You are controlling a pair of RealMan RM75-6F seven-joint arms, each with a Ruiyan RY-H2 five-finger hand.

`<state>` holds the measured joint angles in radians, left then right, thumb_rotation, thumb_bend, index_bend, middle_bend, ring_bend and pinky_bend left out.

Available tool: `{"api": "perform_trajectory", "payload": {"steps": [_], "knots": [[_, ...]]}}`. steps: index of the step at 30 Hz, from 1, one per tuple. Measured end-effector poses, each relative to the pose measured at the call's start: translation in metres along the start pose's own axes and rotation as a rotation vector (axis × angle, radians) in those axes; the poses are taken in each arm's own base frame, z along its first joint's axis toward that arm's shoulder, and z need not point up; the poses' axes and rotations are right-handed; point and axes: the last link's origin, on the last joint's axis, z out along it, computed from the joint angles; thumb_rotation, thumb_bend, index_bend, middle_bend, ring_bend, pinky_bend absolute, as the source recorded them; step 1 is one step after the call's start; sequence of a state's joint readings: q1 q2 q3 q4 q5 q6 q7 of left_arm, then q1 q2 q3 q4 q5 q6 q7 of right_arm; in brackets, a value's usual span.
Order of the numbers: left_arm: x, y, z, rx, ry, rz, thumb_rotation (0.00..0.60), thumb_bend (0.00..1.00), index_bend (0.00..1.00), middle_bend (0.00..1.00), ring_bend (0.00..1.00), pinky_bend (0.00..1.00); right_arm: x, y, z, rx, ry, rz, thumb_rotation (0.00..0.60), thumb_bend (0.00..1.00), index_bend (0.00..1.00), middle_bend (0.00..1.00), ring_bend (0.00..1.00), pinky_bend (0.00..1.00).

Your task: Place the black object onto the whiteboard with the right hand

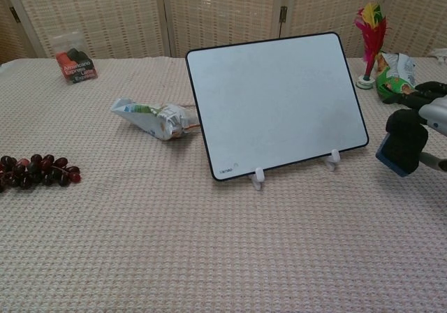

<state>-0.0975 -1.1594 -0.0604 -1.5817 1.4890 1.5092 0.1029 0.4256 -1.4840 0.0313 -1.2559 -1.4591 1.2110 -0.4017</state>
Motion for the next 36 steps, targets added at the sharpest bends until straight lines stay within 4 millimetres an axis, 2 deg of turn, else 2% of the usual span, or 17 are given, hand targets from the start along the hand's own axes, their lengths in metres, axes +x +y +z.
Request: {"api": "perform_trajectory", "payload": {"steps": [4, 9, 14, 26, 28, 33, 36], "knots": [[0.0, 0.0, 0.0, 0.0, -0.002, 0.003, 0.6, 0.24, 0.0, 0.0, 0.0, 0.0, 0.009, -0.005, 0.006, -0.007, 0.134, 0.04, 0.6, 0.45, 0.6, 0.11, 0.13, 0.0], [0.0, 0.0, 0.0, 0.001, -0.002, -0.004, 0.6, 0.24, 0.0, 0.0, 0.0, 0.0, 0.013, -0.02, 0.028, -0.016, 0.256, 0.065, 0.6, 0.45, 0.6, 0.11, 0.13, 0.0], [0.001, -0.001, 0.0, 0.0, -0.003, -0.013, 0.6, 0.24, 0.0, 0.0, 0.0, 0.0, 0.015, -0.033, 0.054, -0.025, 0.32, 0.051, 0.6, 0.45, 0.6, 0.11, 0.13, 0.0], [0.004, -0.001, -0.002, -0.008, -0.004, -0.029, 0.6, 0.24, 0.0, 0.0, 0.0, 0.0, 0.019, -0.065, 0.095, -0.024, 0.417, 0.038, 0.6, 0.45, 0.59, 0.11, 0.13, 0.0], [0.004, -0.001, -0.002, -0.008, -0.004, -0.03, 0.6, 0.24, 0.0, 0.0, 0.0, 0.0, 0.02, -0.067, 0.099, -0.027, 0.421, 0.043, 0.6, 0.45, 0.55, 0.11, 0.12, 0.0], [0.003, -0.002, -0.002, -0.008, -0.018, -0.044, 0.6, 0.24, 0.0, 0.0, 0.0, 0.0, 0.019, -0.07, 0.105, -0.031, 0.415, 0.062, 0.6, 0.45, 0.28, 0.01, 0.1, 0.0], [0.004, -0.002, -0.002, -0.01, -0.022, -0.055, 0.6, 0.24, 0.0, 0.0, 0.0, 0.0, 0.018, -0.072, 0.109, -0.037, 0.403, 0.067, 0.6, 0.45, 0.23, 0.01, 0.09, 0.0]]}}
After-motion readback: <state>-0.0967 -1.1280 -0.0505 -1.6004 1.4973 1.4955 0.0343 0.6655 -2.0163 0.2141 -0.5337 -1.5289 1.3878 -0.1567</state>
